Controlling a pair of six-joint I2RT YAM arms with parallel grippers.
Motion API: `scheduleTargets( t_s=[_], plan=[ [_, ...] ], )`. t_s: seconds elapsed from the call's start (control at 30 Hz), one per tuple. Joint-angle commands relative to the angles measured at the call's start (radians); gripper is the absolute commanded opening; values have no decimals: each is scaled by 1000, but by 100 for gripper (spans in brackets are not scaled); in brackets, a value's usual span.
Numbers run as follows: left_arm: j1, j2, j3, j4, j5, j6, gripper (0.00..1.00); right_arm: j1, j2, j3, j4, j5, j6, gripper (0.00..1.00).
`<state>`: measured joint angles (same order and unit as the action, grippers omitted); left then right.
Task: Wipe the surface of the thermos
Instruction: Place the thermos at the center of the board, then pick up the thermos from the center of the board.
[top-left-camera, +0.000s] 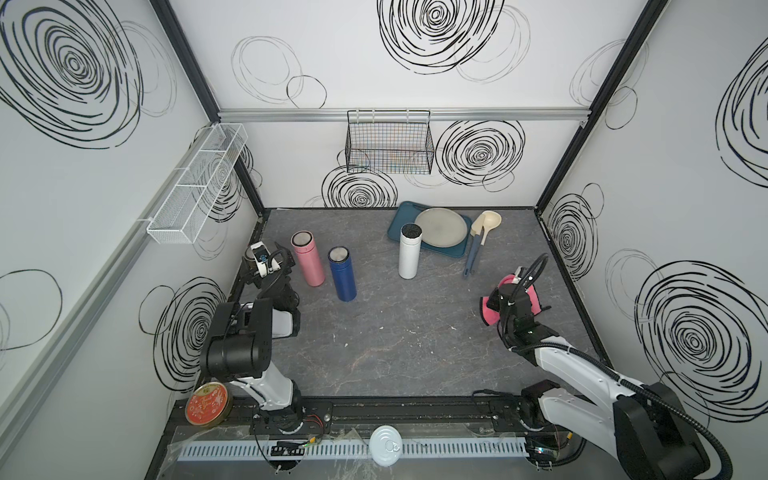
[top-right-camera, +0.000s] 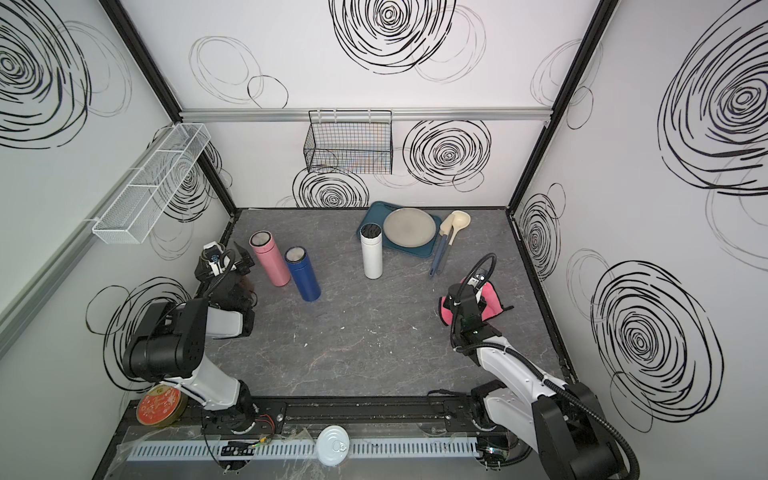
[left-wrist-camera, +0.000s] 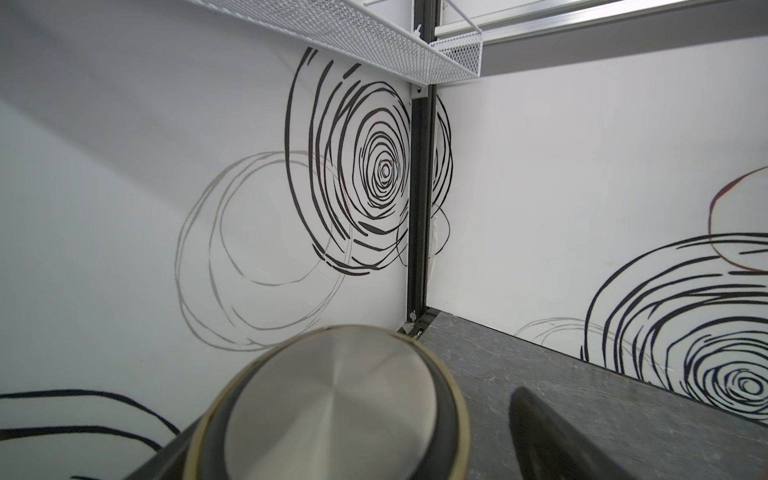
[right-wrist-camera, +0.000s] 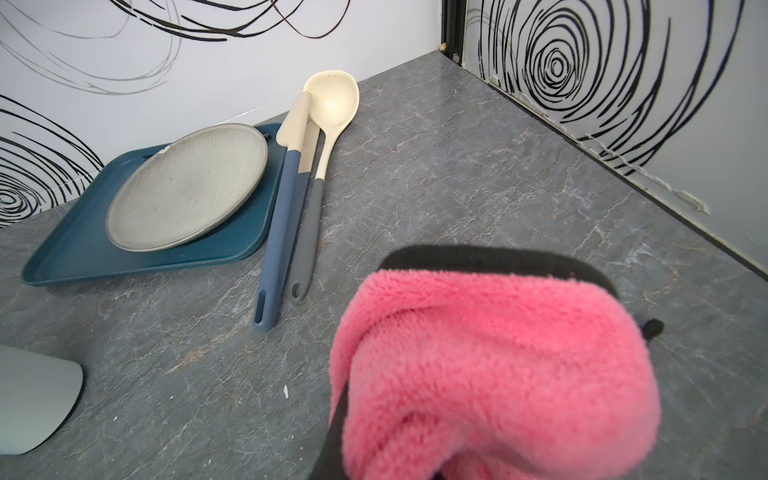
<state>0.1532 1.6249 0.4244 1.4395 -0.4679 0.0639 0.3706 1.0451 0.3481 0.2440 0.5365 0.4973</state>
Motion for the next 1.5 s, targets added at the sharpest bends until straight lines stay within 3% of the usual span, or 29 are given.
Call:
scheduleTargets(
  t_s=[0.0, 0.13, 0.27, 0.33, 0.4, 0.57, 0.8, 1.47],
  plan=[
    [-4, -109, 39, -52, -16, -9, 99, -4, -14, 24, 12, -3, 0, 0],
    [-4, -264, 149, -422, -62, -78, 99, -4, -7, 29, 11, 0, 2, 0],
    [-34, -371, 162, -531, -52, -99, 99, -3, -13, 24, 12, -12, -2, 0],
    [-51, -423, 166, -592, -16, -105, 99, -4, -14, 23, 13, -8, 1, 0],
    [-46, -461, 191, -665, 126, -153, 99, -3, -10, 26, 12, -9, 1, 0],
    [-54, -453, 234, -692, 397, -205, 98, -3, -12, 25, 12, -17, -2, 0],
    [-56, -406, 232, -690, 448, -235, 95, -3, -16, 21, 15, -21, -3, 0],
    [-154, -268, 186, -628, 293, -200, 95, -4, -25, 14, 19, -24, -2, 0]
  ],
)
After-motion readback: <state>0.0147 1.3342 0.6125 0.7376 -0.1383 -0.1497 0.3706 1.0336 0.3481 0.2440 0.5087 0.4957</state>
